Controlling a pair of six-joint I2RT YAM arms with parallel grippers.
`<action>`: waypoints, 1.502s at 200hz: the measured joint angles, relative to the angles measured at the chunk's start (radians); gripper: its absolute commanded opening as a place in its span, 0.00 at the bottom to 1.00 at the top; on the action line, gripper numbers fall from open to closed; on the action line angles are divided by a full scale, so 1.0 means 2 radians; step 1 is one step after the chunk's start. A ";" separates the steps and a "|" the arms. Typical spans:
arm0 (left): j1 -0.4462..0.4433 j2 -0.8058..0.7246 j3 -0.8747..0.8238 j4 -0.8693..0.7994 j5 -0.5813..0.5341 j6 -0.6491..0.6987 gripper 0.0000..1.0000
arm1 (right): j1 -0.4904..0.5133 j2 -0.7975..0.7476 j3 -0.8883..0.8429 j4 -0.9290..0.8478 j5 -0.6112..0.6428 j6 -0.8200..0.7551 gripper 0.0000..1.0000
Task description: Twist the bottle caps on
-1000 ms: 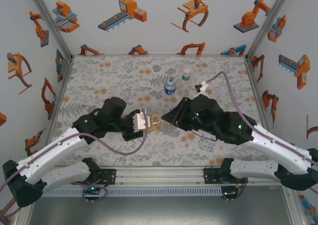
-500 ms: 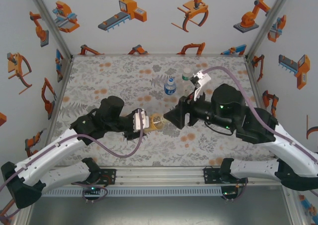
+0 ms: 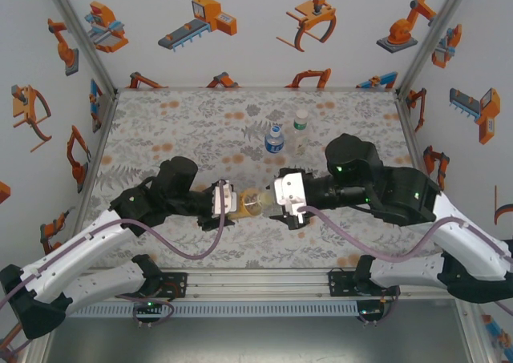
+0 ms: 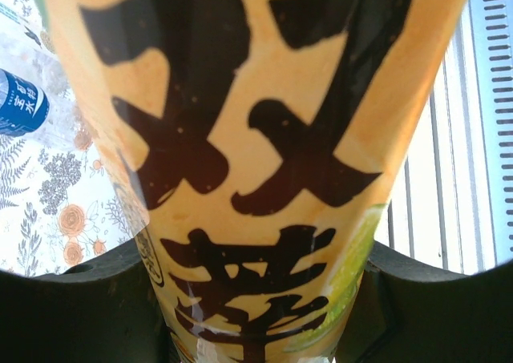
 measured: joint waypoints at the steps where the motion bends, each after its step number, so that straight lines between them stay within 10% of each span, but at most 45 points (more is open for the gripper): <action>1: 0.000 0.000 0.000 0.000 0.000 0.000 0.00 | 0.000 0.001 0.000 -0.001 -0.001 -0.002 0.52; 221: 0.000 -0.002 0.001 -0.016 0.005 0.009 0.00 | 0.000 0.019 -0.011 0.000 0.023 -0.010 0.20; 300: 0.000 0.004 -0.007 -0.006 -0.044 -0.008 0.00 | 0.000 -0.032 -0.116 0.119 0.169 0.391 0.00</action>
